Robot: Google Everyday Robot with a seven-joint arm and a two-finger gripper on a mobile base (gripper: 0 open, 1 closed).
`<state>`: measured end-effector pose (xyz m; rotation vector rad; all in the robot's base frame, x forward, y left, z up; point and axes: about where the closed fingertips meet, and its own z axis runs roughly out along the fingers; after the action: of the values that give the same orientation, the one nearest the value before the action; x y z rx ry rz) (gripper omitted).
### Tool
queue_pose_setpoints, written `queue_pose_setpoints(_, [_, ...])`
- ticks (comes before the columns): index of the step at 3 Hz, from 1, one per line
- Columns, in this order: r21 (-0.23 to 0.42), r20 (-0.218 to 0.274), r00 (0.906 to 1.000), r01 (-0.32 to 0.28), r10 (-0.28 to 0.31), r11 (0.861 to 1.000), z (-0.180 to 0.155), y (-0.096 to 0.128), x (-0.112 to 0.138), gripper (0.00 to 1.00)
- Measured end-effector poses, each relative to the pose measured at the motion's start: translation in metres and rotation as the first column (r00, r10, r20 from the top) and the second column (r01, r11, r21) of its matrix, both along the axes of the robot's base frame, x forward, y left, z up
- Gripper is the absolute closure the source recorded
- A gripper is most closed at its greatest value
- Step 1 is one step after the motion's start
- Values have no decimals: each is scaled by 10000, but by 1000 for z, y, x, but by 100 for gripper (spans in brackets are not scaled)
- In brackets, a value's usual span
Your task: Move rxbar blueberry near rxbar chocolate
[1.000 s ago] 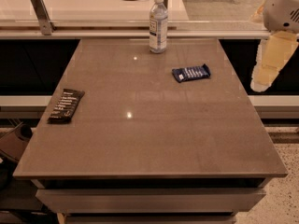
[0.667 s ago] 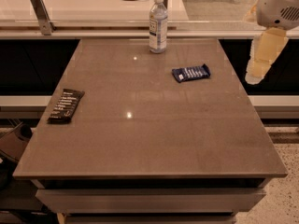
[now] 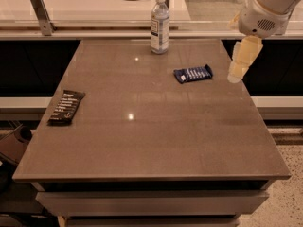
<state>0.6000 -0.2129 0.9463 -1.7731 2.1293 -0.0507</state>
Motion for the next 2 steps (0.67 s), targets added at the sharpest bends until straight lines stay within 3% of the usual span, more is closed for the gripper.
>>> queue_pose_setpoints(1, [667,356,9994,-11,-13,9978,-17,12,21,0])
queue_pose_setpoints(2, [549,647,9968,437,-472,9975,-39,20,62,0])
